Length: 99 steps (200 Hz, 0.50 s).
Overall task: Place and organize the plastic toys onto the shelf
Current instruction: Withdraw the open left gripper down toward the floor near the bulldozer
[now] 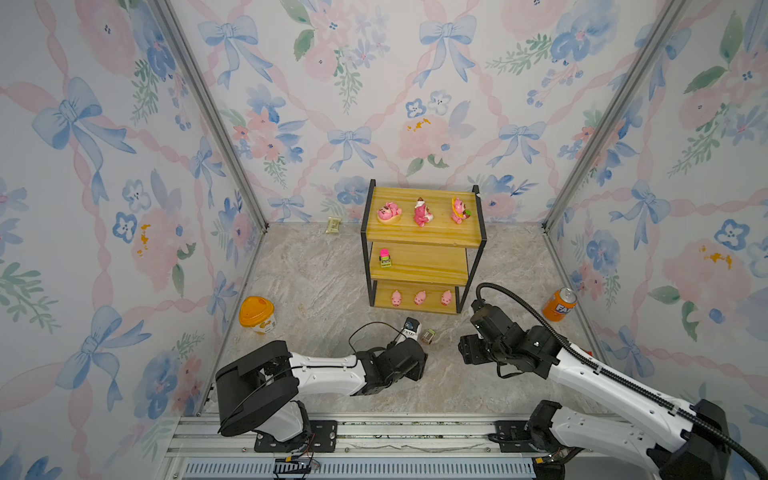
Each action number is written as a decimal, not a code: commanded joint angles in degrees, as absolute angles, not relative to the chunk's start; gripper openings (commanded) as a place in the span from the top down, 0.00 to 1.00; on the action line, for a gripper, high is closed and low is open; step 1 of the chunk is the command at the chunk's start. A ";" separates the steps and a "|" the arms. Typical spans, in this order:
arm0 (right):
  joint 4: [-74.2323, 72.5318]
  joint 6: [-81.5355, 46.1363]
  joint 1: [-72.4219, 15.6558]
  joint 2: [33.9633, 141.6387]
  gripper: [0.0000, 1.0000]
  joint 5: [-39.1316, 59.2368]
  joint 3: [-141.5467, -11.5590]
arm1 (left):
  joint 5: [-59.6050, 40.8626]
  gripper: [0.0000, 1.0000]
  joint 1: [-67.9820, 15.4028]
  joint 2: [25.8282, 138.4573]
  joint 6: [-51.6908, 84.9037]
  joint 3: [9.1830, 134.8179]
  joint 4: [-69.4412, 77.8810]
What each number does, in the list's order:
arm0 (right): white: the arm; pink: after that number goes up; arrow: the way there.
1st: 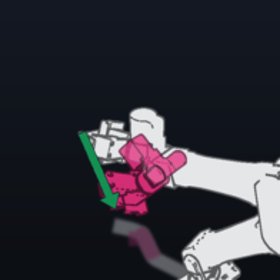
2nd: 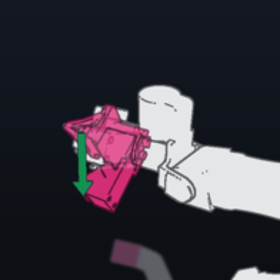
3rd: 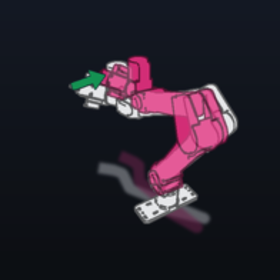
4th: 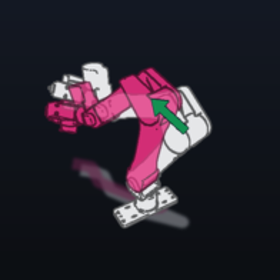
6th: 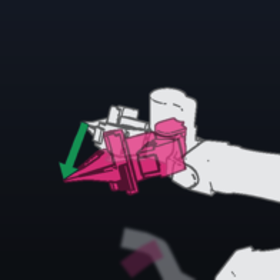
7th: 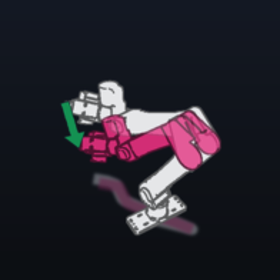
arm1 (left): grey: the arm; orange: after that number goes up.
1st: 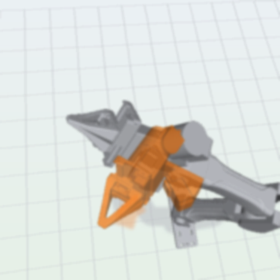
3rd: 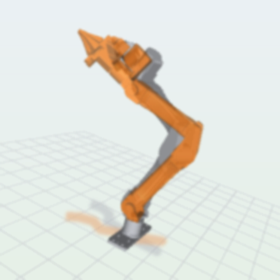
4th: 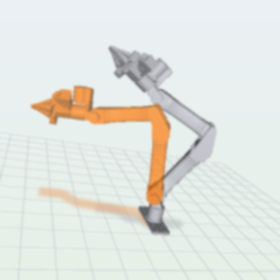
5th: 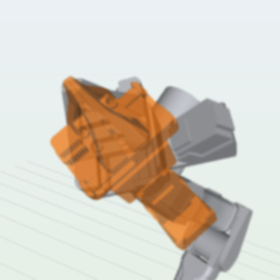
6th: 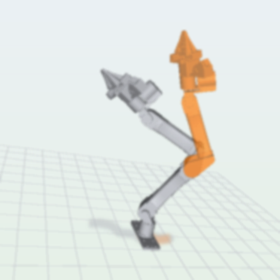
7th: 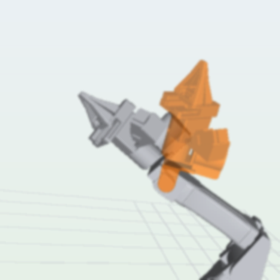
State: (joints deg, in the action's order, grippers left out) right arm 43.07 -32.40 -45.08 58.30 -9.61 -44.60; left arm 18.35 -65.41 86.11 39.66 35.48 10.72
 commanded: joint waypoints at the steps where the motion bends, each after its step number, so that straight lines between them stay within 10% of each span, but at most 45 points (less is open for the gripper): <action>1: 44.05 -32.11 -43.87 57.26 0.27 -8.89 -44.20 | 20.10 0.37 -65.67 88.79 42.90 37.53 11.87; 99: 43.40 -28.50 -38.31 56.97 0.27 -2.24 -44.43 | 20.26 0.40 -66.09 90.57 52.04 48.53 -0.53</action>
State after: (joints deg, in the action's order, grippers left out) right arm 42.83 -30.55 -39.88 57.80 -5.08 -44.60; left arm 19.09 -65.41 90.56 45.32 47.81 4.54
